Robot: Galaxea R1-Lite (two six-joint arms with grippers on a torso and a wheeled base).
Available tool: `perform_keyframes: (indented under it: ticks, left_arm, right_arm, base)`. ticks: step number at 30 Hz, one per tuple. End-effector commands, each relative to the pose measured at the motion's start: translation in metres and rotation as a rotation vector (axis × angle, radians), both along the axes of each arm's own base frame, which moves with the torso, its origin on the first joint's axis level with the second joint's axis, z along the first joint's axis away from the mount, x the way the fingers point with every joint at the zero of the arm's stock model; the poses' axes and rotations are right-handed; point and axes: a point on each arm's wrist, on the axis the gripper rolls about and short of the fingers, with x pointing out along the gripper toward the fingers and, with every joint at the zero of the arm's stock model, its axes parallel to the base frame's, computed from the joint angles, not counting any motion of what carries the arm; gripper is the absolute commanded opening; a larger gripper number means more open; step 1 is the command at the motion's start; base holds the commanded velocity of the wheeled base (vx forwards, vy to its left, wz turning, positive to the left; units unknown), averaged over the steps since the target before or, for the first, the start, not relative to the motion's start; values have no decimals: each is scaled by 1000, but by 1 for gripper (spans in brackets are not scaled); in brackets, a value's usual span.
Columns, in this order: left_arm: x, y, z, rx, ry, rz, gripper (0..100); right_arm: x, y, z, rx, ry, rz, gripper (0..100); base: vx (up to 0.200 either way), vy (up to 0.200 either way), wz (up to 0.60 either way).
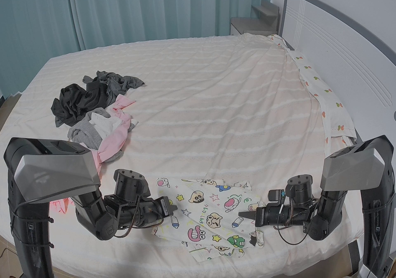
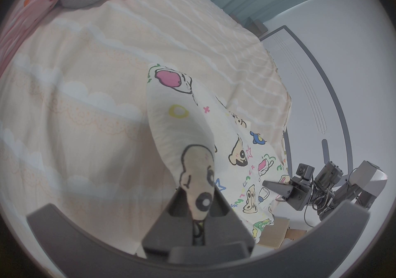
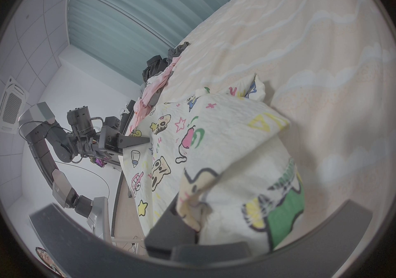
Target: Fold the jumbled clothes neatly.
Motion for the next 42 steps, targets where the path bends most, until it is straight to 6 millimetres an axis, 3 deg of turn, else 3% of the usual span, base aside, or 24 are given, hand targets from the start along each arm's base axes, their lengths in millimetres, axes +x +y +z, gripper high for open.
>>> perform_keyframes:
  ticks: [1, 21, 42]
  left_arm:
    - [0, 2, 1, -7, -11, 7, 0]
    - [1, 3, -1, -2, -12, 13, 0]
    - [0, 8, -3, 4, 1, 26, 0]
  right_arm:
    - [0, 0, 0, 2, -2, -1, 0]
    - [-1, 0, -2, 2, 1, -1, 0]
    - [0, 0, -1, 2, -2, -1, 0]
  base:
    - [0, 0, 0]
    - [0, 0, 0]
    - [0, 200, 0]
